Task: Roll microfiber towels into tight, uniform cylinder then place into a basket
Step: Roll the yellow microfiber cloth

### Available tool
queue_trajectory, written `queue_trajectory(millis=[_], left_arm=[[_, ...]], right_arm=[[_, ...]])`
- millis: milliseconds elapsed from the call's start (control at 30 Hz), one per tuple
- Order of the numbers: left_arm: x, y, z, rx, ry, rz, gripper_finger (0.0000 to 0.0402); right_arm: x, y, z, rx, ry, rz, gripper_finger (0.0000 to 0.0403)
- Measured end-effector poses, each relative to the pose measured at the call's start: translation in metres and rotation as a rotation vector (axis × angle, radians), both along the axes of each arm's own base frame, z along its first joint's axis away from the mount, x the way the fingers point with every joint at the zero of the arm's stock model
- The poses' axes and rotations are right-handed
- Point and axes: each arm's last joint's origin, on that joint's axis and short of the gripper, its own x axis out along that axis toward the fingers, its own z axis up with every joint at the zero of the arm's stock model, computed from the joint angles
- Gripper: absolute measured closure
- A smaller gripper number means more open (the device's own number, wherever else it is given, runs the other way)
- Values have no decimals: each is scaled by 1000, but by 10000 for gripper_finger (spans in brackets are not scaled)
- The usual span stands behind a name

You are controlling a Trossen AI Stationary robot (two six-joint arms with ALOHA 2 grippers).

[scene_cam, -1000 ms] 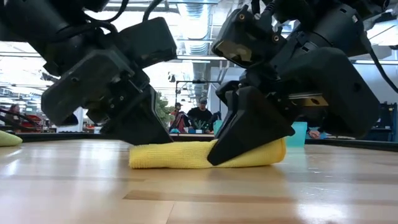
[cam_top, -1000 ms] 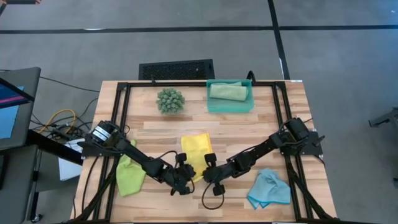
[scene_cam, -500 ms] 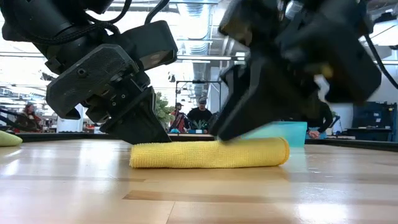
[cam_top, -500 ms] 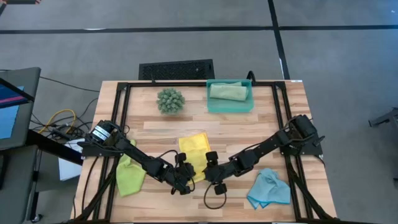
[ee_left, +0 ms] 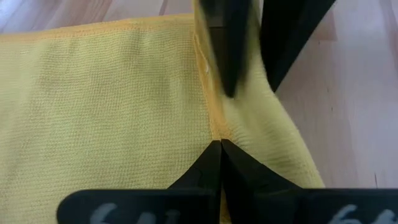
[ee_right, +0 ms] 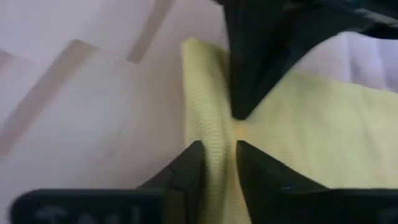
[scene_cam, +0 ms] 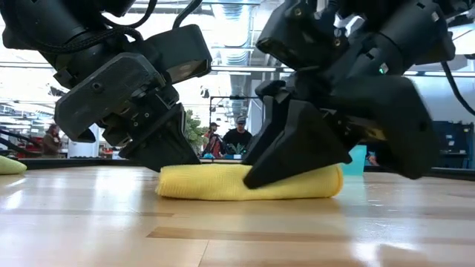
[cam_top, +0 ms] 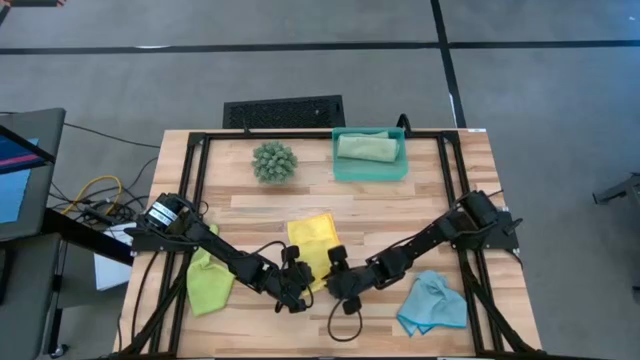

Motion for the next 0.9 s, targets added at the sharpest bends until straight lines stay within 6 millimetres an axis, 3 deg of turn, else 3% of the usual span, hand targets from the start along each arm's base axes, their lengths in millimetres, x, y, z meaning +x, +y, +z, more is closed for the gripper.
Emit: queue_trajectory(millis=[233, 433, 600, 900], left_arm=[[2, -2, 20, 82, -22, 6, 401], [4, -6, 22, 108, -30, -43, 401], [1, -6, 16, 75, 6, -93, 401], [-8, -24, 17, 102, 10, -198, 401]], right_arm=[[0, 2, 0, 77, 38, 80, 392], [2, 3, 6, 156, 41, 78, 370], [11, 0, 15, 291, 82, 116, 378], [28, -37, 18, 474, 146, 31, 382]])
